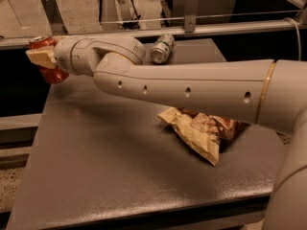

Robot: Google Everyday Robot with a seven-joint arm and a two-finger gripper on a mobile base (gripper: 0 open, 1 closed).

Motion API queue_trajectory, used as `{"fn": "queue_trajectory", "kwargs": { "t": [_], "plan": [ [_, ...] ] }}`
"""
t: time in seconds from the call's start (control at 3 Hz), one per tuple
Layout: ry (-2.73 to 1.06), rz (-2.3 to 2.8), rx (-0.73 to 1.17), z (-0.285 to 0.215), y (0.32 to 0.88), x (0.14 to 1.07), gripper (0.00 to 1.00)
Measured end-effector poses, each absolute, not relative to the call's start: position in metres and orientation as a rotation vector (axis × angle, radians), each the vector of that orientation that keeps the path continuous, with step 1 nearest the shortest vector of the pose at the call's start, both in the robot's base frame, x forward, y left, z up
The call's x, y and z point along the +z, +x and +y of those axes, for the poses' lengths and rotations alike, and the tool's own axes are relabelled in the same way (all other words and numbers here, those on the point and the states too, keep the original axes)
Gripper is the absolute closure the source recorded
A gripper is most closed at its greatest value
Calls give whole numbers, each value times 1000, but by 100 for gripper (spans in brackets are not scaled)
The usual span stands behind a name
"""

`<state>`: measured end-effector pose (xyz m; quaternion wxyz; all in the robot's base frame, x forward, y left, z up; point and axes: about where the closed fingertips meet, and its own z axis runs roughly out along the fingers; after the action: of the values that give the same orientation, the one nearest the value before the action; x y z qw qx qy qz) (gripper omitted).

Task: Place coke can upright

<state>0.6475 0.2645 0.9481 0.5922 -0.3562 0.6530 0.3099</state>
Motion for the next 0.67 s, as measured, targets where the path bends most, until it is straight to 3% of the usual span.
{"fn": "queue_trajectory", "kwargs": {
  "t": [0.67],
  "plan": [
    [-825,1472,751,270,653,932,100]
  ]
}}
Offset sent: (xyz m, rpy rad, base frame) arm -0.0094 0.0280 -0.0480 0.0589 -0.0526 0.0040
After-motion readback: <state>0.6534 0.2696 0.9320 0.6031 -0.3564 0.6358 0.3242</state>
